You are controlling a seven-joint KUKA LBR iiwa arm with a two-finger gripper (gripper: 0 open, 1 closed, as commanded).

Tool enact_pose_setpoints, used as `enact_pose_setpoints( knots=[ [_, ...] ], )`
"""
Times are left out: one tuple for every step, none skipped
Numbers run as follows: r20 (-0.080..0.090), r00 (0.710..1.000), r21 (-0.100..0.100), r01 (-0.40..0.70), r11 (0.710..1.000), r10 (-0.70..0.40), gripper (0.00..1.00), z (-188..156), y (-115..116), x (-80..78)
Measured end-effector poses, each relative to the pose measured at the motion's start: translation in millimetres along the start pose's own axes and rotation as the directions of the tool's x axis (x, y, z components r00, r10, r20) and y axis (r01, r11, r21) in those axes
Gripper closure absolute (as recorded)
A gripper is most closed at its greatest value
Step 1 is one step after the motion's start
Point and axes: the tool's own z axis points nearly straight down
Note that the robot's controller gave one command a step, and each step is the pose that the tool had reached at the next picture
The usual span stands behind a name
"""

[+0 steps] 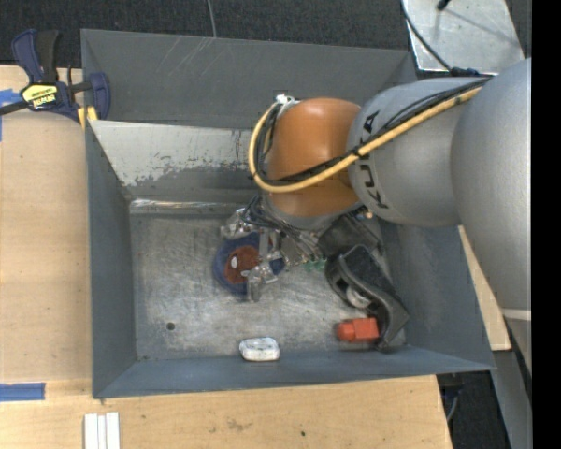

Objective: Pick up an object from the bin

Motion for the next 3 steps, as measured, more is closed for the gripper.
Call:
enact_pose_setpoints(
  knots=[
    [0.010,1.000,0.001,-0.003,1.000,0.003,1.00,-6,-1,-2.7],
    [0.013,0.955,0.007,0.297,0.955,-0.297,1.00,-137,-33,6.1],
    [0.008,0.955,0.003,0.296,0.955,-0.296,0.00,-134,-32,7.2]
  ],
)
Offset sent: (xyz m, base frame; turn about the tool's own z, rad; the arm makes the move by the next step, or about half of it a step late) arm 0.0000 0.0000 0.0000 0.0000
